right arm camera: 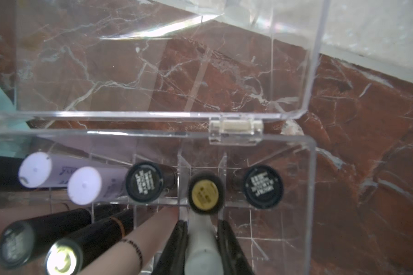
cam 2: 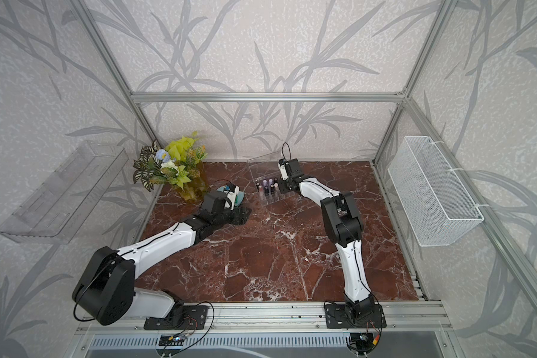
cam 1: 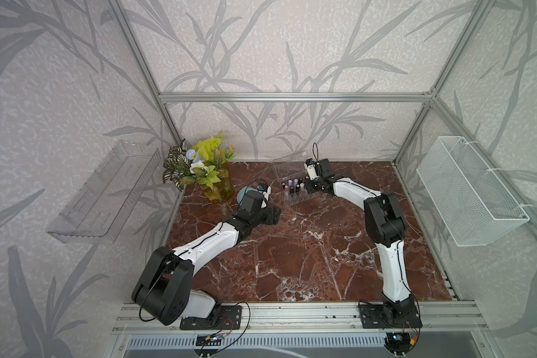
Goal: Arrange the lipsticks in the organizer
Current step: Place the lipstick in the storage box.
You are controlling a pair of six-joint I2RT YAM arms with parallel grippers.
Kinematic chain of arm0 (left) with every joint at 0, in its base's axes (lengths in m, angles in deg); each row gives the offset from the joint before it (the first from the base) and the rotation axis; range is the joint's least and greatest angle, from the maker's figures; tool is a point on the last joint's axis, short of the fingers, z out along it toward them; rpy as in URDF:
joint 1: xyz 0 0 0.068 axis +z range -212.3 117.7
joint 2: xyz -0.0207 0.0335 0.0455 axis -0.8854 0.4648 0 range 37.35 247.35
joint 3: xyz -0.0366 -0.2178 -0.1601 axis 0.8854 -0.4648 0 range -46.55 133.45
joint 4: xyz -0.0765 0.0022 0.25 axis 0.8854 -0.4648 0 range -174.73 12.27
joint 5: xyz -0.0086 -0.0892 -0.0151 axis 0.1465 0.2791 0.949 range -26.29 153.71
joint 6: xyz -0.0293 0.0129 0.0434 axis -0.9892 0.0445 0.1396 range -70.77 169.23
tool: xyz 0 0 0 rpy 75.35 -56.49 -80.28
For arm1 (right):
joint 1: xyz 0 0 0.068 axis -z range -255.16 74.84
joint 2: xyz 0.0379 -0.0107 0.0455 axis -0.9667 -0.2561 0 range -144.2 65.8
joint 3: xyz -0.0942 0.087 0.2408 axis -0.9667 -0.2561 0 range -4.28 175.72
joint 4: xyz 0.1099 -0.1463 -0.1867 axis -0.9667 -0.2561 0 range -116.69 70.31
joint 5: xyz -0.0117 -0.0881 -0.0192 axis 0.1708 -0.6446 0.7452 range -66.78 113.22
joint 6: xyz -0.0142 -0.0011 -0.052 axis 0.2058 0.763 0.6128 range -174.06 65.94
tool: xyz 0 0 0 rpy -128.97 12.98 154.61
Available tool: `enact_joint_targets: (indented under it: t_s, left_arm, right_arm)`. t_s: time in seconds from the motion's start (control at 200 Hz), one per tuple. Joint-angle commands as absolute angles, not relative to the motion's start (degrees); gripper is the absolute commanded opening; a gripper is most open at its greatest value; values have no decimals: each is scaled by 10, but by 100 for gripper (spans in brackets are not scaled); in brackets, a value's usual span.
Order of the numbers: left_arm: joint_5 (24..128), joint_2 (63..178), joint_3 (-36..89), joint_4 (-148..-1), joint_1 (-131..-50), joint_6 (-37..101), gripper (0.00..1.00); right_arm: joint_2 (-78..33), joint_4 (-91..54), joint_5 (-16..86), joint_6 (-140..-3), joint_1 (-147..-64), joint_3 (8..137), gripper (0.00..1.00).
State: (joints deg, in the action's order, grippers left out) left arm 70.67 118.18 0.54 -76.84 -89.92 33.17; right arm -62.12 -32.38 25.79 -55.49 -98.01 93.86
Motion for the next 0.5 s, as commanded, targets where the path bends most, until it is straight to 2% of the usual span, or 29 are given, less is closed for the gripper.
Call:
enact_joint_targets:
  t_s: [0.0, 0.495]
  left_arm:
    - [695, 1169, 12, -768, -897, 341, 75]
    - [703, 1164, 17, -769, -897, 336, 75]
  right_arm:
    - [-581, -372, 250, -559, -983, 923, 8]
    - [-532, -464, 245, -602, -1021, 906, 8]
